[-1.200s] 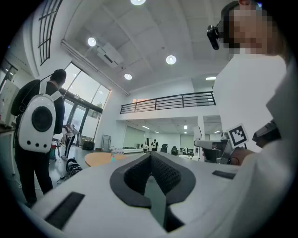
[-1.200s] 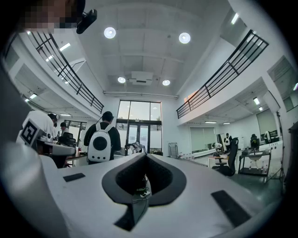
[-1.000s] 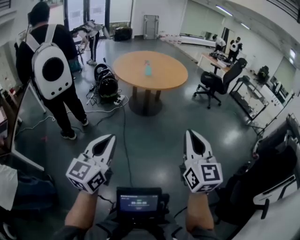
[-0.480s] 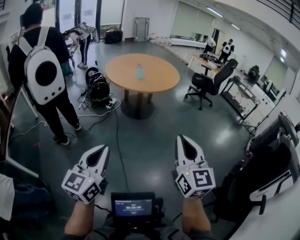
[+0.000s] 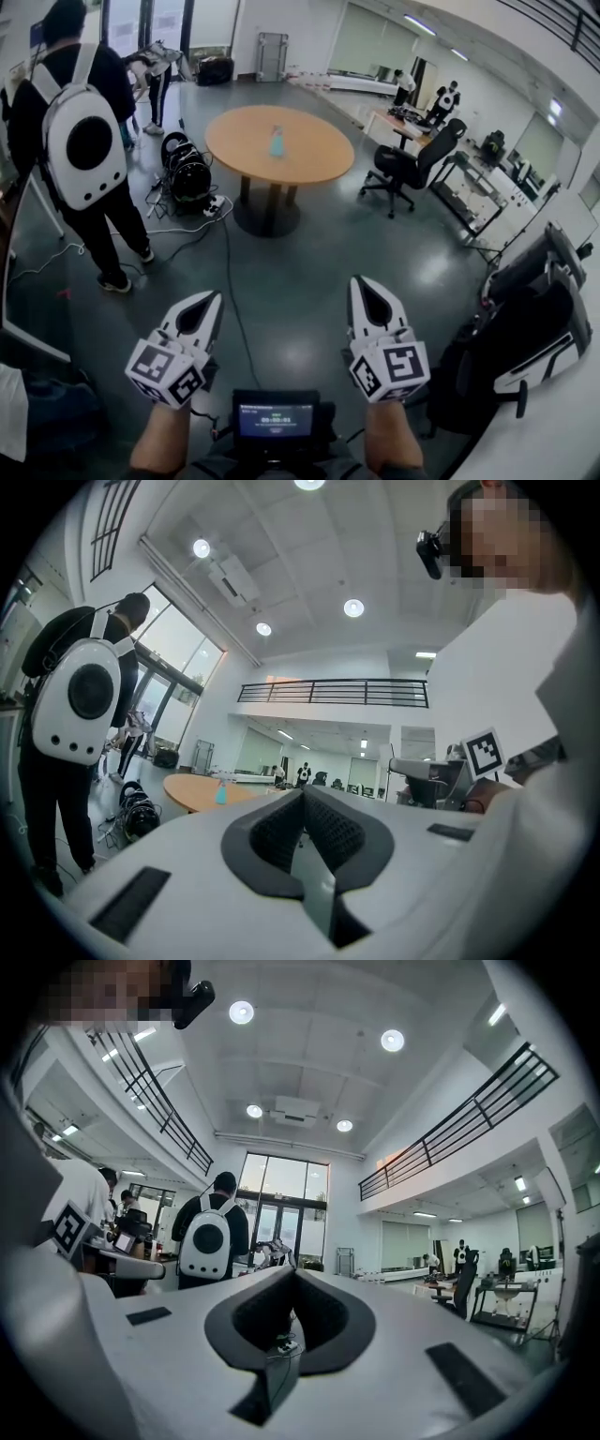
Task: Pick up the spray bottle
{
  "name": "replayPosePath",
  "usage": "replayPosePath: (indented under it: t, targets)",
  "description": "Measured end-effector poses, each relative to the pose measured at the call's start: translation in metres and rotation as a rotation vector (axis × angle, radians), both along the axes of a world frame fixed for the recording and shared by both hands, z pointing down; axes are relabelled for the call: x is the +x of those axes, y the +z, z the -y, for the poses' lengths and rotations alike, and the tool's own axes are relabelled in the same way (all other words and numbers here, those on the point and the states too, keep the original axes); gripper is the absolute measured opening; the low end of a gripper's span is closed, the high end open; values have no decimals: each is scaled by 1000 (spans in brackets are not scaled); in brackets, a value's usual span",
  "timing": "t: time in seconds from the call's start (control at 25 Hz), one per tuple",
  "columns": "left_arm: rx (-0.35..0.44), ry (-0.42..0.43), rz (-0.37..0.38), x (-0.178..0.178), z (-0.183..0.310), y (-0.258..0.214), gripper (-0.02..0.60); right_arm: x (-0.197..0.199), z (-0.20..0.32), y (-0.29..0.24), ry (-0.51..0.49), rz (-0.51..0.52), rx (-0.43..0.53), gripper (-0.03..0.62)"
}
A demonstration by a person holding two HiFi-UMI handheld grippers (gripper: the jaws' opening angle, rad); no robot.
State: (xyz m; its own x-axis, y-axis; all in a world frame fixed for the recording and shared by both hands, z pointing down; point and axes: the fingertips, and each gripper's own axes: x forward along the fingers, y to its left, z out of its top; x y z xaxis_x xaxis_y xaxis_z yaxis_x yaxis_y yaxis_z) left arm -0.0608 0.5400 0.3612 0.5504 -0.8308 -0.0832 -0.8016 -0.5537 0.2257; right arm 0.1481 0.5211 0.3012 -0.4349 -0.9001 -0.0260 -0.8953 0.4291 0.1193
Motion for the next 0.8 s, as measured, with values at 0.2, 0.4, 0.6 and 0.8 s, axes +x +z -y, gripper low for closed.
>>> replayPosePath:
  t: [0.2, 0.4, 0.6, 0.8]
  targets:
    - [8, 12, -3, -4, 8, -1, -2, -7, 10, 1, 8, -15, 7, 12]
    - [-1, -13, 14, -3, 32, 0, -2, -11, 42, 10, -2, -50, 14, 12]
    - [-9, -45, 61, 11, 66, -6, -2, 0, 87, 10, -46, -4, 18, 12]
    - [-9, -70, 111, 27, 118, -13, -2, 10, 143, 8, -91, 44, 24, 12]
